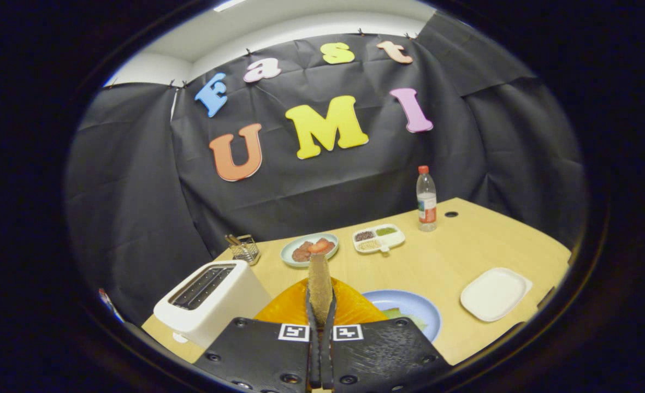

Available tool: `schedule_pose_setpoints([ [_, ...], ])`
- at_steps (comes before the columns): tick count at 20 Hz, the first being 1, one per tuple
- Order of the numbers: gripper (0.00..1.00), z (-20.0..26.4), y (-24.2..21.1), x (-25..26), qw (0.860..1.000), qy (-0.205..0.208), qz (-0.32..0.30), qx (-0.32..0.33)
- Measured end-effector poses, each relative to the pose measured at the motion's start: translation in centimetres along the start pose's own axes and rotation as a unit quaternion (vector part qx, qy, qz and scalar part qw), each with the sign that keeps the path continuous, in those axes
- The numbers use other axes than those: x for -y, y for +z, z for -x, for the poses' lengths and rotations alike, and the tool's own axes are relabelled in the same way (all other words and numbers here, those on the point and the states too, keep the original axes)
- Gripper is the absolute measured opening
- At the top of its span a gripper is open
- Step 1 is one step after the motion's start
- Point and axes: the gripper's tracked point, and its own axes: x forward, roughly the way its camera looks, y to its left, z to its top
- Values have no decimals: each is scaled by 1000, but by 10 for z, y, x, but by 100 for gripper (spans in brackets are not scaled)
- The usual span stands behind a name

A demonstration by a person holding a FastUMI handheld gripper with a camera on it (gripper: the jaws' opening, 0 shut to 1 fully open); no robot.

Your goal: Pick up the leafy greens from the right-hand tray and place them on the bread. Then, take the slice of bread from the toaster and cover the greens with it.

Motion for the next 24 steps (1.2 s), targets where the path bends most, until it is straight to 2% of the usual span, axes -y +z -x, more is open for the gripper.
schedule_pose_setpoints([
  [5, 1, -17, -29, 24, 996, 5, -84, -35],
  [10, 3, -23, -44, 53, 994, -4, -102, -40],
  [13, 14, -27, -47, 71, 993, -13, -109, -38],
  [14, 14, -29, -52, 74, 993, -14, -113, -41],
  [16, 23, -29, -59, 83, 991, -15, -120, -53],
  [24, 77, -24, -53, 102, 994, -21, -100, -40],
])
